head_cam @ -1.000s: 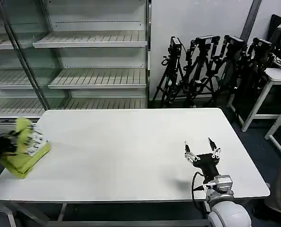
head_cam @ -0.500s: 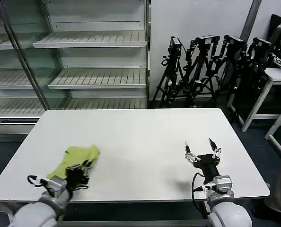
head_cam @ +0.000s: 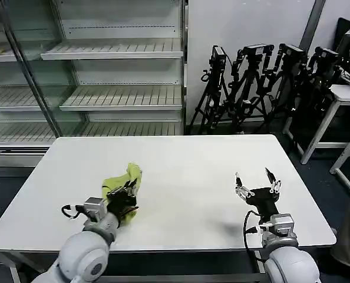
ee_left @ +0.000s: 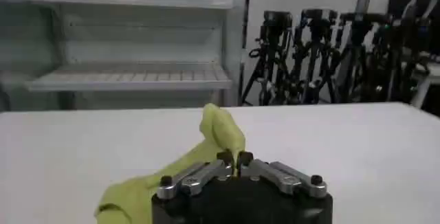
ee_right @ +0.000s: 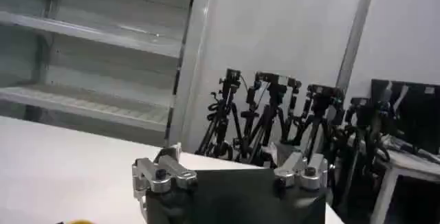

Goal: Fold and organize the clothes.

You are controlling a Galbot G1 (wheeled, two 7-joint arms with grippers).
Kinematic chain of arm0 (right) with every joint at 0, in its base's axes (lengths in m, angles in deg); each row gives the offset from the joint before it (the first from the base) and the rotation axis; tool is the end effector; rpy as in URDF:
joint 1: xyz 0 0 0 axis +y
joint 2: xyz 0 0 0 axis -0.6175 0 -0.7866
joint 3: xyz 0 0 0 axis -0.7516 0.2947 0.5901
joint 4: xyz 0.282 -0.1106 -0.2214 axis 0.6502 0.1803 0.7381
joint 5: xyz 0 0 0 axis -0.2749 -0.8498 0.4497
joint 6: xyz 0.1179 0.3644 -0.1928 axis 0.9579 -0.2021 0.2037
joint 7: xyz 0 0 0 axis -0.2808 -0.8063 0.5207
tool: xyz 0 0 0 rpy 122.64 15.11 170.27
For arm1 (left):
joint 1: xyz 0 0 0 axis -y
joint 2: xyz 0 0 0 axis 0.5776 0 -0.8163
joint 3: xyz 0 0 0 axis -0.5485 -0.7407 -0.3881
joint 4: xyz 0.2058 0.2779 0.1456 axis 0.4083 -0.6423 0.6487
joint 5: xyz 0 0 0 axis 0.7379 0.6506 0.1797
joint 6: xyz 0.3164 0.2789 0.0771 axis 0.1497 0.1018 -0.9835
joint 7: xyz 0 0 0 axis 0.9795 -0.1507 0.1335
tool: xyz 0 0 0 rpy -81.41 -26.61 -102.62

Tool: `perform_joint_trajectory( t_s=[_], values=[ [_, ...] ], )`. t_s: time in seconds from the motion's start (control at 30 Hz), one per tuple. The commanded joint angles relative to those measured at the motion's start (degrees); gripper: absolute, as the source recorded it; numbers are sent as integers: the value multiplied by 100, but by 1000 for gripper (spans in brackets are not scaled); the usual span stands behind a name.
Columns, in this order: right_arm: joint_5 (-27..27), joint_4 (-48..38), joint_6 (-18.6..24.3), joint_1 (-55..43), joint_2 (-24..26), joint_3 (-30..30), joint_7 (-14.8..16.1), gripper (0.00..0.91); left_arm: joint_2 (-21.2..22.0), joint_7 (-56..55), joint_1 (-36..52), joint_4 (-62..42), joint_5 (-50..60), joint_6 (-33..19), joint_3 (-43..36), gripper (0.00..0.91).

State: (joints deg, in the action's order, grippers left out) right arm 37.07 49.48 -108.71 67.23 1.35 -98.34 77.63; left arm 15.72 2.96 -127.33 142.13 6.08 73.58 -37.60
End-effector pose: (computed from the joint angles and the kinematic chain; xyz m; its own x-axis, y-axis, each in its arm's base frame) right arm 0.3000 -0.0234 -0.2045 -0.9991 -0.0071 0.0408 -0.0157 0.9765 -0.2149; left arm 0.3220 -0.0360 -0.1858 -0.9291 0.1746 0.3261 0.1638 0.9846 -0.0606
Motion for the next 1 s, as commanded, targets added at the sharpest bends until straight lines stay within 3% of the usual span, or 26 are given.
perform_joint_trajectory(
  t_s=[0.03, 0.17, 0.33, 0.47, 0.53, 0.6, 0.67, 1.0],
  values=[
    [-243, -175, -106, -255, 33, -43, 24, 907, 1051, -484, 704, -292, -438, -4, -687, 907],
    [-188, -268, -29, -294, 6, 4, 9, 907, 1112, -378, 812, -255, -541, -9, -607, 907],
    [-169, -399, 27, -375, -45, 110, -4, 907, 878, -233, 954, 18, -786, -12, -267, 907],
    [-173, -524, 104, -497, -82, 197, 33, 907, 192, 468, 759, -93, -284, -19, 618, 907],
    [-174, -561, 168, -525, -89, 231, 61, 907, -35, 904, 360, -309, 549, -304, 1121, 907],
    [-166, -683, 250, -588, -115, 290, 133, 907, -235, 2493, -281, -786, 2021, -1208, 1723, 907],
    [-237, -769, 206, -643, -136, 357, 267, 907, -185, 2986, -625, -1209, 2702, -1826, 2198, 907],
    [-36, -1289, 531, -907, -465, 883, 55, 907, 81, 4140, -926, -2235, 2804, -3010, 2956, 907]
  ],
)
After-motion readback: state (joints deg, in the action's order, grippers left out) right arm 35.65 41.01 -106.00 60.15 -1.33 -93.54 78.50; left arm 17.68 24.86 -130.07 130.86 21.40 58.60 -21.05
